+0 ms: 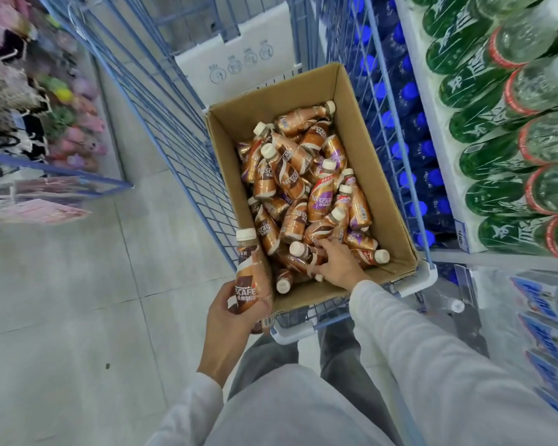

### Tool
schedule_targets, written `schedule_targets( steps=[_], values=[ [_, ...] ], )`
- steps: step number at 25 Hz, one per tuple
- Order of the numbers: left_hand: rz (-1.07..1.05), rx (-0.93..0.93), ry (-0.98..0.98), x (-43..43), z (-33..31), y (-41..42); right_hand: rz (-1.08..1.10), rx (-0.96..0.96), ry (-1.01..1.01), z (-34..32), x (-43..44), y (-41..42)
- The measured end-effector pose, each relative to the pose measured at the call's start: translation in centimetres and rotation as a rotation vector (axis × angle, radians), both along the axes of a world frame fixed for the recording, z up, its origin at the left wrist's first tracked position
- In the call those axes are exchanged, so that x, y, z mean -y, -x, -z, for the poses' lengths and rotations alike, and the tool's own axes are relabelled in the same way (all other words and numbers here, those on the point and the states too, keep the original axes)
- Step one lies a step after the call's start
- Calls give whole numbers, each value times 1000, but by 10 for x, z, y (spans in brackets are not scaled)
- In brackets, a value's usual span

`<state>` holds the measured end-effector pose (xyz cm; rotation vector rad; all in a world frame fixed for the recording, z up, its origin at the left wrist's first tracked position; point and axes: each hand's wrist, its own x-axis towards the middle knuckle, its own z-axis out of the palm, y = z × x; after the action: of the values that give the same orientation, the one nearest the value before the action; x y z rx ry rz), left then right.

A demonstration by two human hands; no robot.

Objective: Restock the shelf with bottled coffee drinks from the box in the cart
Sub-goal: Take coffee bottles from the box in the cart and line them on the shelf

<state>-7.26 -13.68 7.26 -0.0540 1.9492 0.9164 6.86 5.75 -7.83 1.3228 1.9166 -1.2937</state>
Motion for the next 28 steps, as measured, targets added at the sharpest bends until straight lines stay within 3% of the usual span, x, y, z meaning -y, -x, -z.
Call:
schedule_targets(
  steps=[4,7,17,21,28],
  values=[
    [22,18,-117,-27,-25,-4,364,-277,217,-63,-11,-24],
    [72,17,-258,-58,-56,-13,548,-386,214,-127,-11,-37],
    [436,75,-651,-151,-177,-103,1060,-939,-41,-305,-12,-137],
    [583,118,-770,-180,-219,-172,1237,-1058,-225,-353,-13,-203],
    [837,233,-849,-220,-277,-284,1389,-1085,-549,-435,-1,-317]
  ],
)
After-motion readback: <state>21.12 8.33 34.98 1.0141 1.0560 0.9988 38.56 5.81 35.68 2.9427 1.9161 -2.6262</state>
